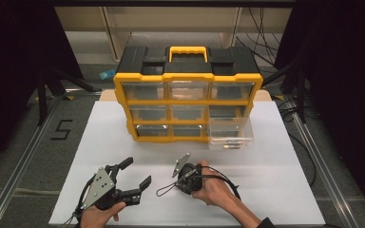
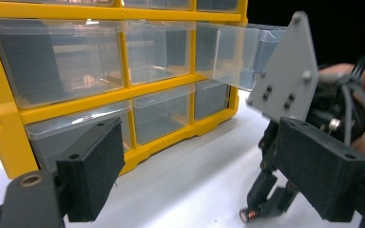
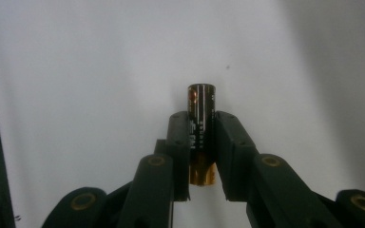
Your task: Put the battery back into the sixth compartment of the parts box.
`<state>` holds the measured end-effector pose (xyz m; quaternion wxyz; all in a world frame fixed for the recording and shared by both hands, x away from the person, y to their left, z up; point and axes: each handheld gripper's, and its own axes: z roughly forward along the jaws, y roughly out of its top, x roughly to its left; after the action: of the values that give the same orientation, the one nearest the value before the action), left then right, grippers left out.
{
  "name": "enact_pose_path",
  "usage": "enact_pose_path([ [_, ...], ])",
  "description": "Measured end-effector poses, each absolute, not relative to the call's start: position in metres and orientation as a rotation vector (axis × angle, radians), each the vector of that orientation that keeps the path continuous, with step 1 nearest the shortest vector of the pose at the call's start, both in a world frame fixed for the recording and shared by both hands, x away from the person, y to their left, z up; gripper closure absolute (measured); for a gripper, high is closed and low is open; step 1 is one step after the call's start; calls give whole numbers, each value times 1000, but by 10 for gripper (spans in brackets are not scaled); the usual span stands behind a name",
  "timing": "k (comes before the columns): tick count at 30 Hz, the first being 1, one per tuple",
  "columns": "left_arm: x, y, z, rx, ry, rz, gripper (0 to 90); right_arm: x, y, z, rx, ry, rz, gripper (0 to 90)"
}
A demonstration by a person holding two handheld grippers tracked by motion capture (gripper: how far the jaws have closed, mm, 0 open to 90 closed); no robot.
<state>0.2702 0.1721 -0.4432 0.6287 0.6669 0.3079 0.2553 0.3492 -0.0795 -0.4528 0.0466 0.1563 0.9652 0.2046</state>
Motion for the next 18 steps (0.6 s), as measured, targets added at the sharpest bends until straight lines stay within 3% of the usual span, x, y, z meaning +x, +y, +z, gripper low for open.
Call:
enact_pose_path([
  [18,270,172,-443,1527,706,585,167,345,-104,-382,439,2741,876,768],
])
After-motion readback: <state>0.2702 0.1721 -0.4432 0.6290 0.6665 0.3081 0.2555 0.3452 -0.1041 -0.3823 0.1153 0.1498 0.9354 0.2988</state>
